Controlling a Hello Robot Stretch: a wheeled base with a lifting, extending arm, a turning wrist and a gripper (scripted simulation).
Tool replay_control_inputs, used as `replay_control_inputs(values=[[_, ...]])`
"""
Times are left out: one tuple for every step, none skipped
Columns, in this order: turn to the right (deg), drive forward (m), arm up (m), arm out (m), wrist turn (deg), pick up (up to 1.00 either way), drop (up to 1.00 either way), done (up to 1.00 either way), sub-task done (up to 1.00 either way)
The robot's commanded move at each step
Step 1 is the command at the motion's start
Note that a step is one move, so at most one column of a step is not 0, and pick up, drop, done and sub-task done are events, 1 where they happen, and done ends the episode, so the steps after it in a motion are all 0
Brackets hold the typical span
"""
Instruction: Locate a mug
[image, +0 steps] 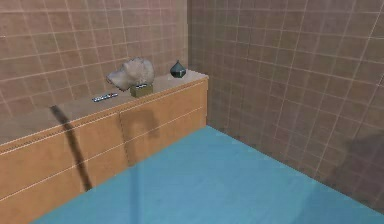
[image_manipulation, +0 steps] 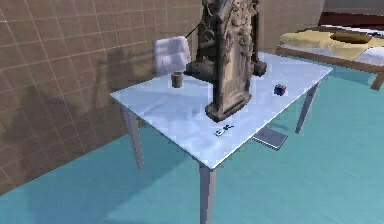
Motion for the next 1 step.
replay_control_inputs(values=[[3.0, 0.00, 0.00, 0.00, 0.0, 0.00, 0.00, 0.00, 0.00]])
